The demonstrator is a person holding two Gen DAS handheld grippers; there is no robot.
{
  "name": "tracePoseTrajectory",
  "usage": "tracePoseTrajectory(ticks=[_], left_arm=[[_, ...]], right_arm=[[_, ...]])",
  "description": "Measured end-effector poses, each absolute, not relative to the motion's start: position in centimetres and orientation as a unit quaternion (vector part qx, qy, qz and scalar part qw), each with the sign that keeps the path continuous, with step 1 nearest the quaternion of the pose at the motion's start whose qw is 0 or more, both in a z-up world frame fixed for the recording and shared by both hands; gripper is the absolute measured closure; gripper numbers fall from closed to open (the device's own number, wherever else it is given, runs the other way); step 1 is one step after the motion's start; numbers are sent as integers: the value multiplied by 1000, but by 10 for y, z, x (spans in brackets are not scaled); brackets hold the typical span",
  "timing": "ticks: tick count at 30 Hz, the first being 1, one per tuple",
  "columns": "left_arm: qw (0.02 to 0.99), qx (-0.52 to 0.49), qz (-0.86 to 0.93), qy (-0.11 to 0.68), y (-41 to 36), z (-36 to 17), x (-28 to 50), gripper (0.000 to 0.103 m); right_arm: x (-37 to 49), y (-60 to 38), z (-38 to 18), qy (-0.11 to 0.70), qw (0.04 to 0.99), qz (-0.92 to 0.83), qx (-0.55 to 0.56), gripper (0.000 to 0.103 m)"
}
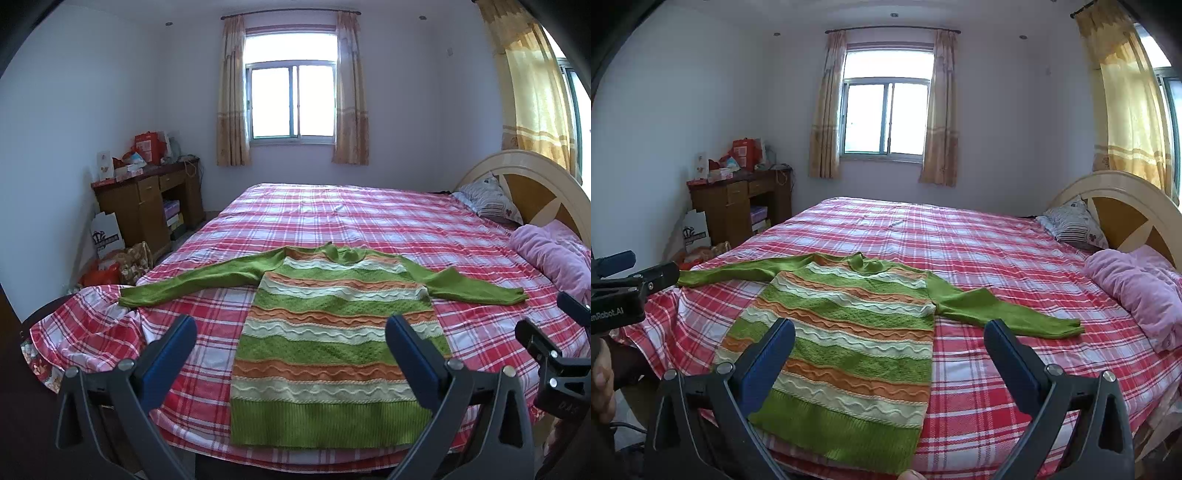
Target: Fold small clothes
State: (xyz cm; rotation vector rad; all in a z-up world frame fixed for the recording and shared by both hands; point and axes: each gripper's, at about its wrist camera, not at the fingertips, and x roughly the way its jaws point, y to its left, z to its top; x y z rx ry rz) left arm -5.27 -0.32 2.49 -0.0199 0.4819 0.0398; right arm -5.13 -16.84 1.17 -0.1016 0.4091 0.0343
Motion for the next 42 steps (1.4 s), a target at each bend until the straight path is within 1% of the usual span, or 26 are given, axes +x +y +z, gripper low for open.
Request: tracePoseTrajectory(ticks=[42], left_arm=[[968, -8, 19, 251, -2, 15, -48, 0]], right_arm=[[-42, -176, 5, 225, 973, 16, -44, 1]])
